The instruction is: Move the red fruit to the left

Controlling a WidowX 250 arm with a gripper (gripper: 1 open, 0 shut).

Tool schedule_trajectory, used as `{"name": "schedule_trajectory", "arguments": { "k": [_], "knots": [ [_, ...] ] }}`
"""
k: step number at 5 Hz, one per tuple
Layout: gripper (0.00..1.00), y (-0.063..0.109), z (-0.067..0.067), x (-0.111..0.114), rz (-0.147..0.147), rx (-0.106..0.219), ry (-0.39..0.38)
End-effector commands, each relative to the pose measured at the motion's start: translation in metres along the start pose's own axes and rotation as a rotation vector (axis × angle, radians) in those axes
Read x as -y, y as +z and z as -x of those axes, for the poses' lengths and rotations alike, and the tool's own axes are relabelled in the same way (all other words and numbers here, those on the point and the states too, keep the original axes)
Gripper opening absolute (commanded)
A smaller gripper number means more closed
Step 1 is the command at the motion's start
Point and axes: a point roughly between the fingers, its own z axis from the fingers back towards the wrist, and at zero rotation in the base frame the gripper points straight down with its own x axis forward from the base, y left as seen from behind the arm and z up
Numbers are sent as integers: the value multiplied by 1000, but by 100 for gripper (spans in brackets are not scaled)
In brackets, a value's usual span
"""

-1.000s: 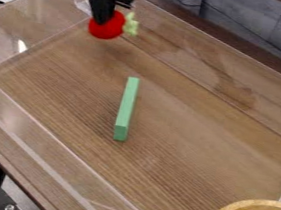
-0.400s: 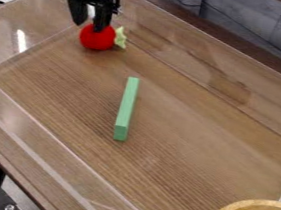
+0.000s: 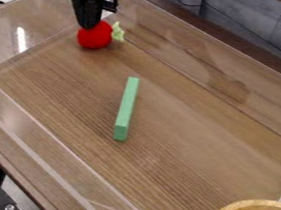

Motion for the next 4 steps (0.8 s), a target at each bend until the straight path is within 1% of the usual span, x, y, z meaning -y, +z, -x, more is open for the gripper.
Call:
{"name": "schedule_trajectory", "arguments": {
  "k": [1,2,3,4],
  "knots": [
    [100,20,-7,-11,-17,52,20],
    [100,20,-6,-15,-10,43,36],
    [0,19,-8,-17,-13,41,41],
    [0,16,-10,-17,-16,36,44]
  ]
}}
